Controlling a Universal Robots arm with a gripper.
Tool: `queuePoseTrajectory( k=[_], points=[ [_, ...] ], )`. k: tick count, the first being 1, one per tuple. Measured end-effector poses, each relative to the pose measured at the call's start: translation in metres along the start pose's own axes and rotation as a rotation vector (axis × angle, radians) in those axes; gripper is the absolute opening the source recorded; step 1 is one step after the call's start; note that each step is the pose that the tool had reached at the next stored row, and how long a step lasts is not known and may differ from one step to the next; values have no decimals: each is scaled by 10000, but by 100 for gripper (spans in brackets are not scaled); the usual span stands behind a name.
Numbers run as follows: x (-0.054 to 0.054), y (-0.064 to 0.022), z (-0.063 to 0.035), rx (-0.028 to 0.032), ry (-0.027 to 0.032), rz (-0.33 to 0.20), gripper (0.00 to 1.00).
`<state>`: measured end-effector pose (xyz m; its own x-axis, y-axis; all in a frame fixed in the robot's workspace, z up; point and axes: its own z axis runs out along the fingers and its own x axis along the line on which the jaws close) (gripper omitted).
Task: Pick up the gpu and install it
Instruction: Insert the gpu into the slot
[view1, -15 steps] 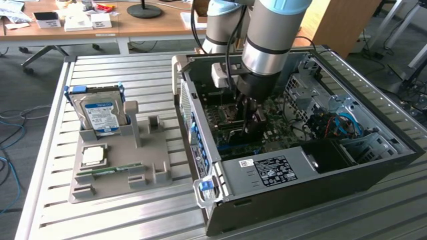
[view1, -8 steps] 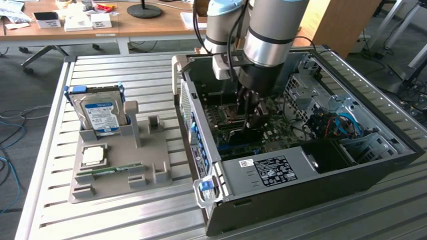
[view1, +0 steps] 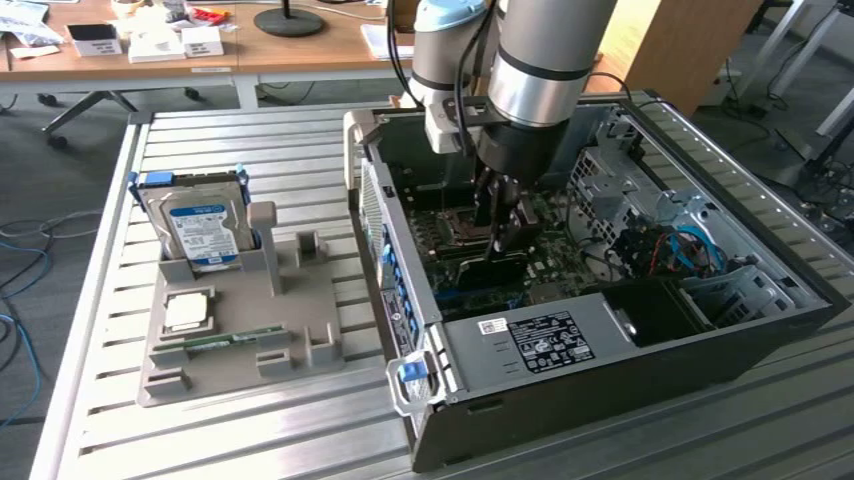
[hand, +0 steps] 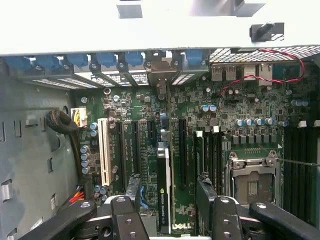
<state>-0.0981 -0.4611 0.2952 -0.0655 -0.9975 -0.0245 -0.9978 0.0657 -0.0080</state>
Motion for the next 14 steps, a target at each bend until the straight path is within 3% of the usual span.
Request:
queuePoseTrajectory(
  k=[14],
  points=[
    [-3,-1,-79,1,3,1,57]
  ],
)
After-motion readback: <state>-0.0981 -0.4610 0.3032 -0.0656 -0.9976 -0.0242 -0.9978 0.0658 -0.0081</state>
